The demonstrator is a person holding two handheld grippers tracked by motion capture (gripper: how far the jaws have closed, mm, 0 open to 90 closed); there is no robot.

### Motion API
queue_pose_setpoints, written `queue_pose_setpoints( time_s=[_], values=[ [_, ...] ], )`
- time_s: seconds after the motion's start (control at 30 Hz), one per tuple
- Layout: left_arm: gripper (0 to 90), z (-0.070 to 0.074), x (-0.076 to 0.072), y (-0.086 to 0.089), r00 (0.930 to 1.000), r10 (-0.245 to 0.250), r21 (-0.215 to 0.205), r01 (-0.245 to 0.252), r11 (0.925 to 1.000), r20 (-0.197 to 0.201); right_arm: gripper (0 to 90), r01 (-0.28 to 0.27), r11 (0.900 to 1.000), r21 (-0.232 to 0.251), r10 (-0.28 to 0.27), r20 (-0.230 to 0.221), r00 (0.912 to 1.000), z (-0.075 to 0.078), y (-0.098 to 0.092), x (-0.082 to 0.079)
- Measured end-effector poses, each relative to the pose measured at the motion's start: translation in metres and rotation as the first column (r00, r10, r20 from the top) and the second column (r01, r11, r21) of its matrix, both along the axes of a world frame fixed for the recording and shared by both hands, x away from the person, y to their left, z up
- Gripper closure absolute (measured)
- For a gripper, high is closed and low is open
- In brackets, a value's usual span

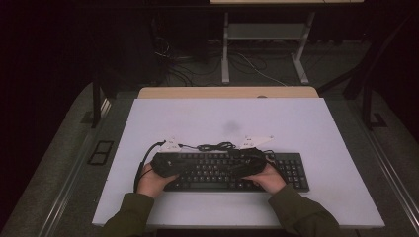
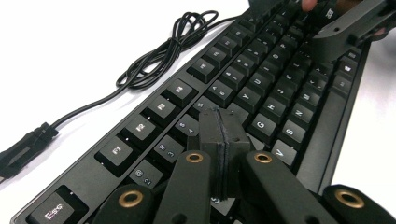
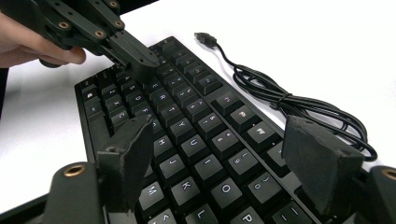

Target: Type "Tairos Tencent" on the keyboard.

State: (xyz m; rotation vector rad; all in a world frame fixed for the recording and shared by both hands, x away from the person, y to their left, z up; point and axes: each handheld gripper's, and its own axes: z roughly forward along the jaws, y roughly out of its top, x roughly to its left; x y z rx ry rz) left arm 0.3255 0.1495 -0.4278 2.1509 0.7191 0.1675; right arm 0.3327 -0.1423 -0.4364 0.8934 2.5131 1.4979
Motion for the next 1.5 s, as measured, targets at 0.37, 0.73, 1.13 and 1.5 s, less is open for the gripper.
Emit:
queue_pose_setpoints(
  time_s=[0.37, 0.73, 1.13, 1.5],
  values=[
    [89.2, -0.009, 0.003, -0.002, 0.9996, 0.003, 0.012, -0.003, 0.9999, -0.026, 24.9, -0.001, 1.0, 0.001, 0.001, -0.002, 1.0, 0.0, 0.0, 0.0],
    [89.1, -0.004, 0.001, 0.002, 0.9998, 0.008, -0.027, -0.009, 0.9996, -0.017, 25.1, -0.026, 1.0, -0.001, 0.026, -0.022, 0.9994, 0.003, 0.001, -0.001],
    [80.0, 0.002, -0.003, 0.005, 0.9997, 0.022, -0.065, -0.022, 0.9976, 0.004, 43.3, -0.064, 0.998, -0.002, 0.064, -0.048, 0.9968, 0.005, 0.005, -0.005],
    [58.1, 0.005, -0.006, 0.009, 0.9978, 0.064, -0.081, -0.062, 0.9947, 0.018, 68.0, -0.112, 0.994, -0.018, 0.111, -0.043, 0.9928, 0.006, 0.014, -0.011]
  ],
)
